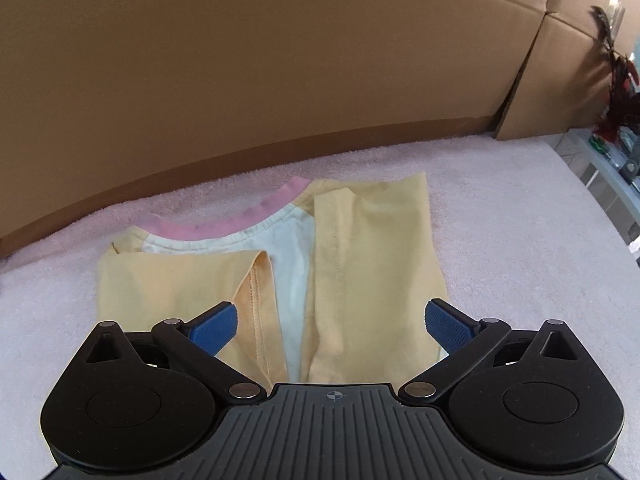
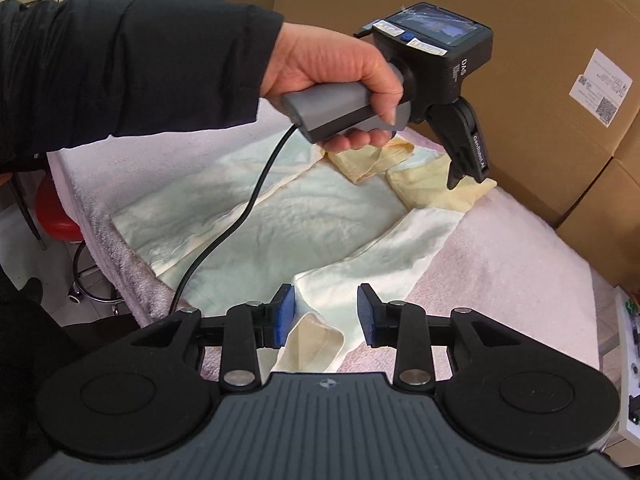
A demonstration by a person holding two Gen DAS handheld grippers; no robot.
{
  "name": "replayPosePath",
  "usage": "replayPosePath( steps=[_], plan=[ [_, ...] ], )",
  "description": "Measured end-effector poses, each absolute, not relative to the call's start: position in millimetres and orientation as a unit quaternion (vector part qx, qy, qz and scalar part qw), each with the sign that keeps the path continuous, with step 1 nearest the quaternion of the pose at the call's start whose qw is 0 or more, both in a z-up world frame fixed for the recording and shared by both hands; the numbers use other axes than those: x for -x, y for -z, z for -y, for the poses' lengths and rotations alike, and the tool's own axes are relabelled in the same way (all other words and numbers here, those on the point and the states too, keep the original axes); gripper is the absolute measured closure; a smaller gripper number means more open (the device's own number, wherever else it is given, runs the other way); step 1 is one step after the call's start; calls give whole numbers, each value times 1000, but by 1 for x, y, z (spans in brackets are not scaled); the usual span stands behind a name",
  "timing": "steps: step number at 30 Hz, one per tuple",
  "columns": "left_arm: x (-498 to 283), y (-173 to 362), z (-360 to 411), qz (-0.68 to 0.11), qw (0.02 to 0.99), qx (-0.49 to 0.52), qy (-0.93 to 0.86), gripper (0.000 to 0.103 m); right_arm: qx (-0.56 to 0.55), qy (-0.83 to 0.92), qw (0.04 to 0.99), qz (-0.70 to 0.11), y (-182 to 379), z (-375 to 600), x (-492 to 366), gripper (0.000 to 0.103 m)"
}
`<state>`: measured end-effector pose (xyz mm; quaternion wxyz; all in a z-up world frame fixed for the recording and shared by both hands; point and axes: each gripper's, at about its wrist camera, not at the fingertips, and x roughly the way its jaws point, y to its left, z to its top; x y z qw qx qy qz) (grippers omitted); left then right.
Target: Fold clothes
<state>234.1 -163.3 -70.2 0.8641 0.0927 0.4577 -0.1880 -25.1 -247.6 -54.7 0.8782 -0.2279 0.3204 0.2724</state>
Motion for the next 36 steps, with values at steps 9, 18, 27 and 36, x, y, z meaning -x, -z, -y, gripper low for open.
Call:
replayPosePath(
  steps=[9,18,27,36],
  plan=[
    [-185,58,111,-442,876,-52,187,0,223,-242,898,-292,30,260,-14,65],
    [-70,66,77,-424,878,-33,220,0,168,-239,906,-306,28,273,-124,65],
    [-22,91,106,-444,854,-53,265,0,60,-216,879,-420,69,237,-247,74],
    [-23,101,118,-444,855,-80,256,0,-16,-133,882,-453,84,225,-304,72]
  ],
)
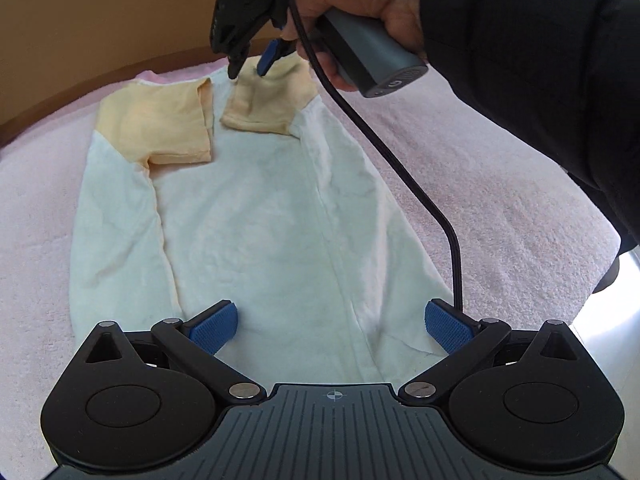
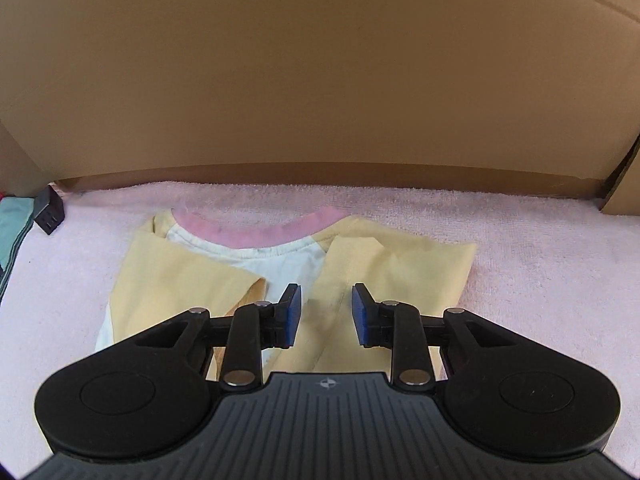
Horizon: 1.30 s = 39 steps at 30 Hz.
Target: Fold clothes
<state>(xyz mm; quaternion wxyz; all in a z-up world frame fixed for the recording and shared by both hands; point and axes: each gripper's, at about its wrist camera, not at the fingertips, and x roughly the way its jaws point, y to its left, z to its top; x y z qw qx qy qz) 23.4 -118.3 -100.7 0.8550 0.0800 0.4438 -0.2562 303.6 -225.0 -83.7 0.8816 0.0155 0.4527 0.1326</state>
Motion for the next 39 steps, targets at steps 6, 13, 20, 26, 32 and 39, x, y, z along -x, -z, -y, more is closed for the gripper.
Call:
replayPosePath(
  steps=[6,13,20,26,32,39],
  plan=[
    [-20,101,118,-440,857,-81,256,0,7,-118,878,-465,90,219,-314,81],
    [-20,100,115,-434,864,-56,250,0,-15,-148,892,-427,64,236,-295,96],
    [-18,95,109,-435,866,-32,245,7,-3,-214,891,-401,54,217,-291,96],
    [-17,94,105,-443,861,-24,250,6,38,-187,872,-451,89,198,-300,88],
    [-21,90,86,-457,850,10,262,6,-16,-215,887,-408,59,238,-261,54],
    [-38,92,81,-467,850,16,245,5,16,-261,878,-401,51,276,-186,54]
  ],
)
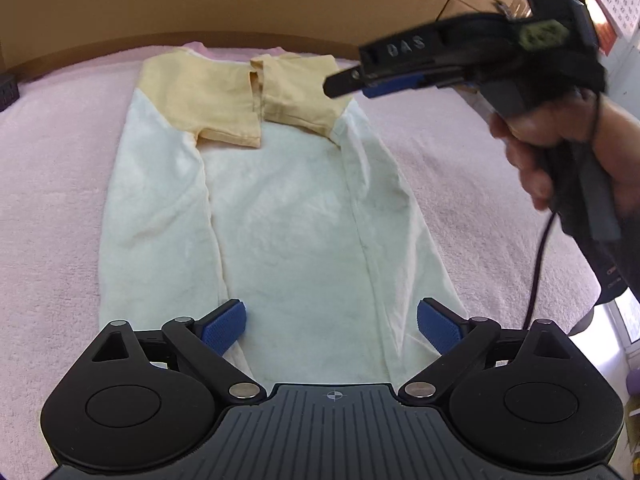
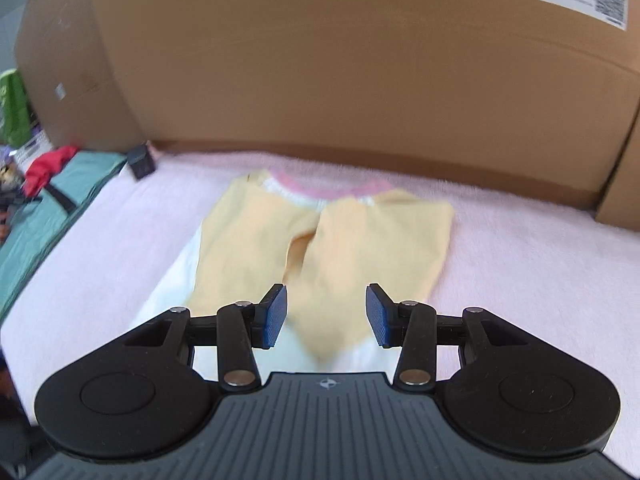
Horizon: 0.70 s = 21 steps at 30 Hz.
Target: Fold clothes
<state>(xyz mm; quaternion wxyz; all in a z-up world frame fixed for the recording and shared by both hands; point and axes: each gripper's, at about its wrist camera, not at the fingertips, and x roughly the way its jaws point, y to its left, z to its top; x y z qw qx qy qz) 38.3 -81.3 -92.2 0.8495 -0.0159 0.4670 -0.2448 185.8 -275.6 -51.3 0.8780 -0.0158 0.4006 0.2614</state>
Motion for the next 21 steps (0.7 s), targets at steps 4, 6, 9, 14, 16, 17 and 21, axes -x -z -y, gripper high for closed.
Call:
replayPosePath(
  steps=[4,6,9,14,16,17,21],
  plan=[
    [-32,89,88,-466,845,10,263,4,15,-283,866,-411,60,286,-153,54],
    [-24,88,88,-462,842,-1,279,4,9,-296,860,-415,63,290,-140,54],
    [-13,88,90,-462,839,-14,287,4,9,-295,859,-419,66,289,-127,54],
    [-9,89,93,-467,839,-6,280,3,84,-272,889,-359,65,266,-132,54],
    [-13,88,92,-471,837,4,277,3,139,-277,891,-332,68,246,-142,55],
    [-15,88,91,-473,837,8,276,3,167,-279,891,-318,69,236,-147,55],
    [-19,89,92,-475,836,0,275,3,267,-292,864,-312,87,198,-166,57]
  ],
)
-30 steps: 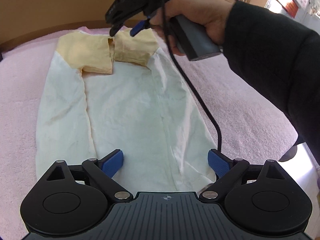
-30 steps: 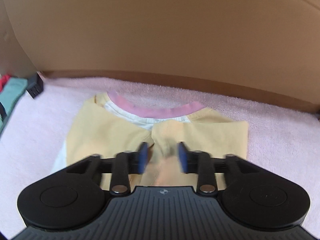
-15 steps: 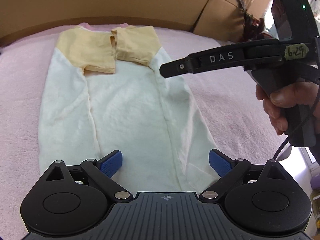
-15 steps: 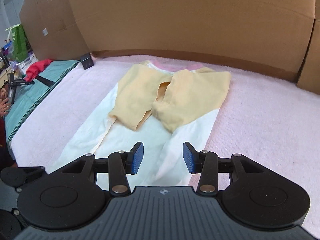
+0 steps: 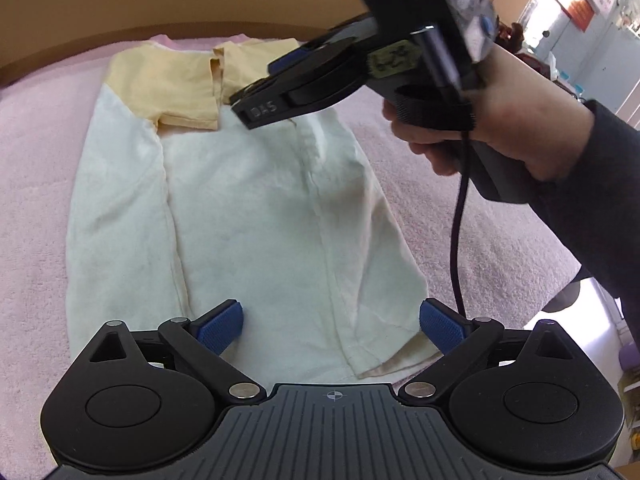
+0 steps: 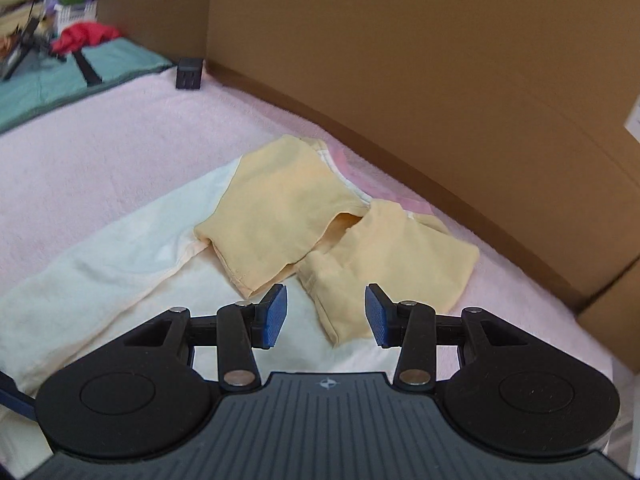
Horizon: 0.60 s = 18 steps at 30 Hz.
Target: Fold clothes
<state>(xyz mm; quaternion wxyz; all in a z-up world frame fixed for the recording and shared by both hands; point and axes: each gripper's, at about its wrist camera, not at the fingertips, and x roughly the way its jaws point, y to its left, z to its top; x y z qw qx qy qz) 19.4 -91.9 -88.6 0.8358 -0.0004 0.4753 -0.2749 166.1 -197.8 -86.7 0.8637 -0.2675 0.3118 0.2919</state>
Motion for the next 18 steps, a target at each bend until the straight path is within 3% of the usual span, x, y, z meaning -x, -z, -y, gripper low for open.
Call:
replayPosePath(
  steps=[2,5,8,18],
  plan=[
    [-20,88,91,-475,835,0,276,3,299,-291,853,-313,96,187,-169,58],
    [-20,88,92,-475,836,0,277,2,332,-287,842,-313,106,173,-172,69],
    [-20,88,93,-474,836,-1,277,2,326,-268,849,-317,106,172,-178,95],
    [-21,86,107,-461,850,-43,253,2,232,-350,863,-282,73,196,-162,99]
  ],
)
